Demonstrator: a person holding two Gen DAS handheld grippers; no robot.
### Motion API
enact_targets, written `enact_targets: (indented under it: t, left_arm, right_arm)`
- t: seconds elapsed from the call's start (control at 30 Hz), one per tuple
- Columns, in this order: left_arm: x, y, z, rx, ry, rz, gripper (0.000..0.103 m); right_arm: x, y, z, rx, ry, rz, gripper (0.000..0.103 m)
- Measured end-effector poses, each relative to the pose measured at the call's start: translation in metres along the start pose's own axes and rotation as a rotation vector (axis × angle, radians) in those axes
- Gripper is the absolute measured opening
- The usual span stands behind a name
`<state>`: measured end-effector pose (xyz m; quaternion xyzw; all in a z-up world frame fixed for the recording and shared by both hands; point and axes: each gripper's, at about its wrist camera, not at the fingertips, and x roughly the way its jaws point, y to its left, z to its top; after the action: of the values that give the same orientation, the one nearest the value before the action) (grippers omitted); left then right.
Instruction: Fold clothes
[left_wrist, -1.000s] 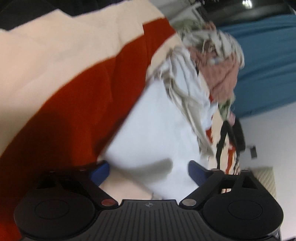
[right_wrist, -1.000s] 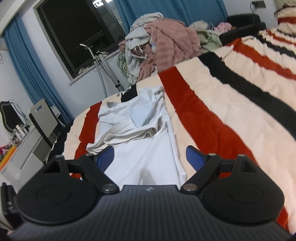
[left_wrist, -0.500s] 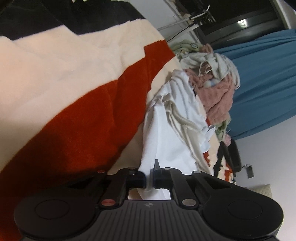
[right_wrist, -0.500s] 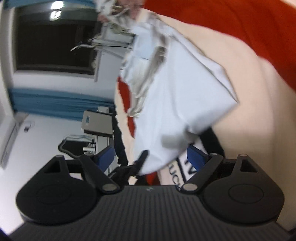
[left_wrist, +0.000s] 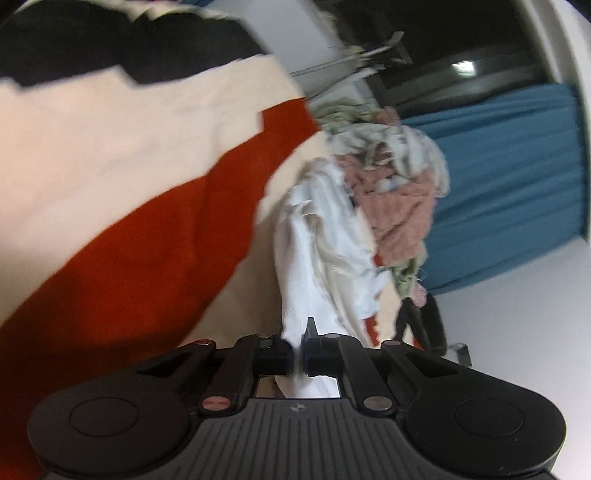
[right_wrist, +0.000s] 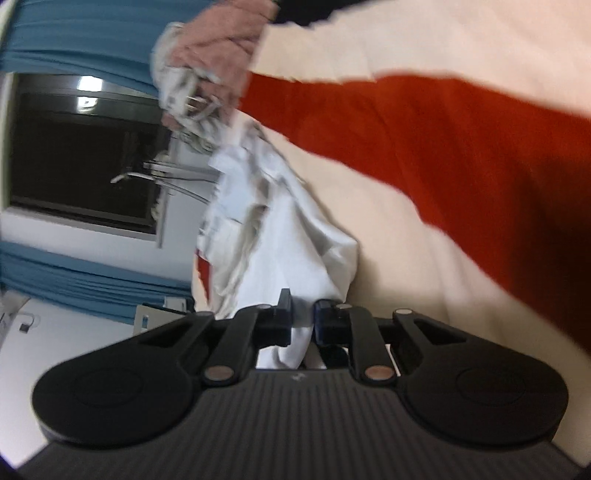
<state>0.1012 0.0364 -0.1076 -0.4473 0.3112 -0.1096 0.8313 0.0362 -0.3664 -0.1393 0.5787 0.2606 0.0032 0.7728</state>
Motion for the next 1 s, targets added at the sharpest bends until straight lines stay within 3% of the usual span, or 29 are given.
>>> enact_targets:
  t: [0.1,0.5,0.83,1.0]
  left_arm:
    - [-0.016,-0.015,-0.003,0.074,-0.029,-0.012,0.004]
    - [-0.122,-0.04,-0.034,0.165,-0.084,-0.11,0.004]
    - [-0.207,-0.034,-0.091,0.201,-0.085,-0.162,0.004]
    - [-0.217,-0.039,-0.095,0.193,-0.079,-0.169,0.004]
  right_arm:
    - [-0.018,0.011,-0.004,-0.075,-0.036,0.028,0.013]
    - [-0.111,0.04,-0.04,-0.299,-0.153,0.13,0.012]
    - [-0.201,0.043,-0.086,-0.481,-0.26,0.121,0.012]
    - [-0.21,0.046,-0.09,-0.497,-0.281,0.11,0.012]
